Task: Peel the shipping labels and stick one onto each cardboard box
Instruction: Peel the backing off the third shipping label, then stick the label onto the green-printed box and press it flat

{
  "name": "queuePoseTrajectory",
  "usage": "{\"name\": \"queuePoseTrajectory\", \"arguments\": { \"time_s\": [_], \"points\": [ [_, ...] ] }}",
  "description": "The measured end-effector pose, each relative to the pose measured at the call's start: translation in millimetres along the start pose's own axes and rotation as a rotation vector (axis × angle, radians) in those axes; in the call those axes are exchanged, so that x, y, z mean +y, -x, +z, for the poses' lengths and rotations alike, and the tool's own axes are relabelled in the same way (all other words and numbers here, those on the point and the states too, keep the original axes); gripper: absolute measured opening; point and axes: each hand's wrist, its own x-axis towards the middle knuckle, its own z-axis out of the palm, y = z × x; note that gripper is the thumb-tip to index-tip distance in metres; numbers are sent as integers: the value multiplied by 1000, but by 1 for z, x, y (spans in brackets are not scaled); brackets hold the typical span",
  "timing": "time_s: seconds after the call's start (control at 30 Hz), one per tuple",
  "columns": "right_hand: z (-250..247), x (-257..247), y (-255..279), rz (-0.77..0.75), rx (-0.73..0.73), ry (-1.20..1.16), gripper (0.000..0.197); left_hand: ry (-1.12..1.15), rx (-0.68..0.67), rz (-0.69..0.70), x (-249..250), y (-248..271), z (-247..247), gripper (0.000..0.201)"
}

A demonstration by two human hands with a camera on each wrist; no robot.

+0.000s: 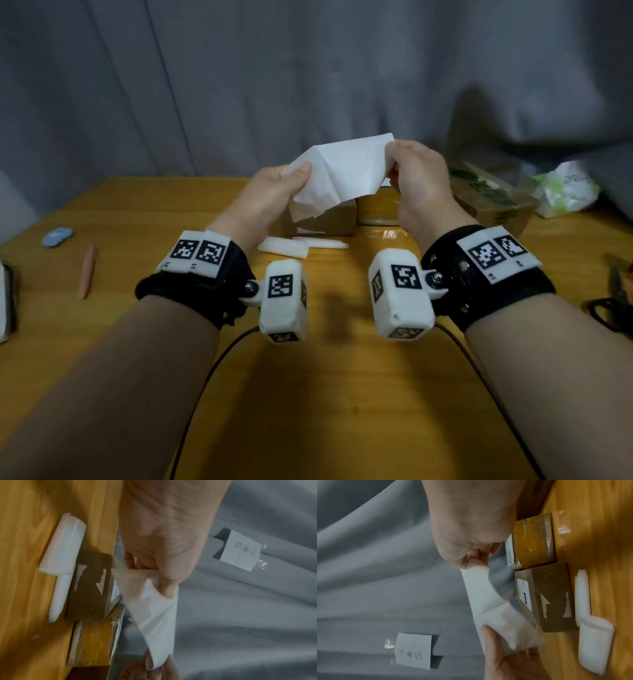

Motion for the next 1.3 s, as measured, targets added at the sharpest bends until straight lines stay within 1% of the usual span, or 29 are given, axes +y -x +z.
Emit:
{"name": "queuePoseTrajectory", "arguments": {
  "time_s": [0.1, 0.17, 0.3, 0.4, 0.5, 0.6, 0.73, 0.87, 1.0, 1.07, 1.13, 1.17, 1.2, 1.23, 1.27, 1.3],
  "points": [
    [-2, -6, 7, 97, 39, -41, 28, 89, 106, -24, 7, 4, 7, 36],
    [-2, -9, 12, 125, 44, -37, 24, 126, 166, -22, 8, 6, 10, 32],
    [-4, -13, 21, 138, 23, 35, 18, 148, 300, -66, 9, 10, 12, 28],
    [-7, -16, 24, 128, 38, 83, 18, 125, 369, -71, 14, 13, 12, 24],
    [-8, -18, 25, 79, 42, 135, 23, 91, 393, -58, 13, 15, 10, 22],
    [-8, -19, 26, 38, 55, 176, 15, 49, 405, -26, 9, 18, 6, 24],
    [-11, -18, 28, -10, 65, 213, 18, -27, 405, 7, 4, 18, 2, 27],
    [-14, -13, 28, -16, 90, 237, 20, -88, 414, 28, -1, 19, -3, 30],
    [-15, -7, 26, 23, 135, 240, 20, -118, 429, 39, -5, 23, -7, 29],
    [-17, -2, 24, 35, 140, 236, 19, -128, 456, 11, -8, 25, -9, 28],
    [-22, -5, 25, 65, 162, 211, 21, -131, 477, -57, -10, 23, -17, 23],
    [-27, -5, 24, 80, 185, 194, 24, -155, 520, -90, -9, 26, -22, 18],
    [-34, -4, 21, 85, 209, 181, 27, -178, 575, -115, -11, 26, -31, 18],
    [-42, -3, 18, 91, 242, 173, 26, -192, 636, -134, -14, 26, -40, 24],
    [-48, 1, 14, 94, 281, 157, 24, -191, 663, -118, -16, 27, -46, 30],
    [-52, 3, 15, 96, 294, 140, 22, -279, 660, -62, -15, 31, -48, 33]
  ]
}}
